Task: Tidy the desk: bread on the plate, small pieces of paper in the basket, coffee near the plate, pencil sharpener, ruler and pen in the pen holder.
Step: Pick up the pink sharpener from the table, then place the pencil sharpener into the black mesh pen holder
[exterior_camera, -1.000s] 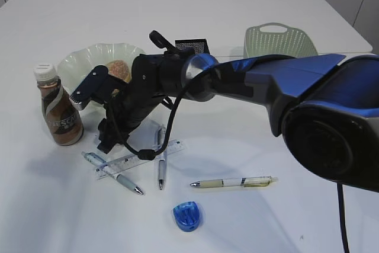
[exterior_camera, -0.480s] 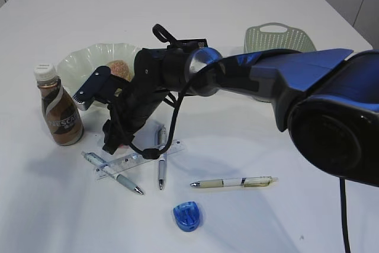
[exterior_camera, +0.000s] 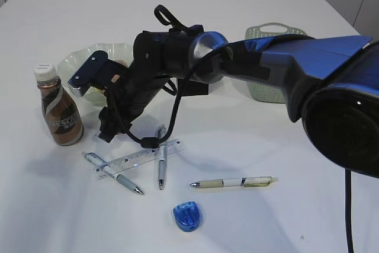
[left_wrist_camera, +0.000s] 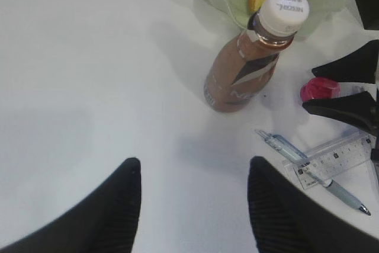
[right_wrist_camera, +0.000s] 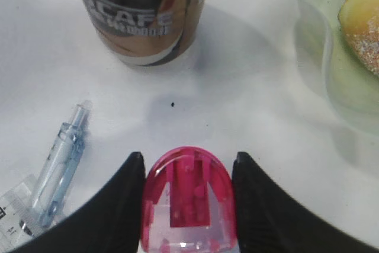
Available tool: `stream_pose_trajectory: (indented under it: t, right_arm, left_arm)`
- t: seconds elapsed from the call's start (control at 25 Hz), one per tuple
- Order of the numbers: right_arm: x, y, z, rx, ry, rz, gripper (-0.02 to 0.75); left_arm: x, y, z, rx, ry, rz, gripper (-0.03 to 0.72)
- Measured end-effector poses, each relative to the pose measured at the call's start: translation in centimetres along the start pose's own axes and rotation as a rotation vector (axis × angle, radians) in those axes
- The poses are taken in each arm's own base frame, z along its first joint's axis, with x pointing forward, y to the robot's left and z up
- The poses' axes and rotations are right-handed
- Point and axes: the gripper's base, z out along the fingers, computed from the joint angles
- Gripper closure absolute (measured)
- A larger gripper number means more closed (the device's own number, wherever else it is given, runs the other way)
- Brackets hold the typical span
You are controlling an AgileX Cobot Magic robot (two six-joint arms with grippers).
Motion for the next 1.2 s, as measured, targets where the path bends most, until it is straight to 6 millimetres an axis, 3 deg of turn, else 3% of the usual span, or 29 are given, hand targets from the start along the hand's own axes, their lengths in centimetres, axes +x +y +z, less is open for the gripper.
stream_pose_trajectory:
  t: [0.68,1.2]
  right_arm:
    - [-2.2,-1.0,-5.0,0.034,-0.057,-0.008,0.397]
    - [-1.4,-5.5,-11.2,0.108,-0.082,0.052,0.397]
  left_arm:
    - [0.0,0.0,0.0,0.000,-0.002,0.000,0.287]
    - [0.0,0.0,0.0,0.000,-0.002,0.000,0.287]
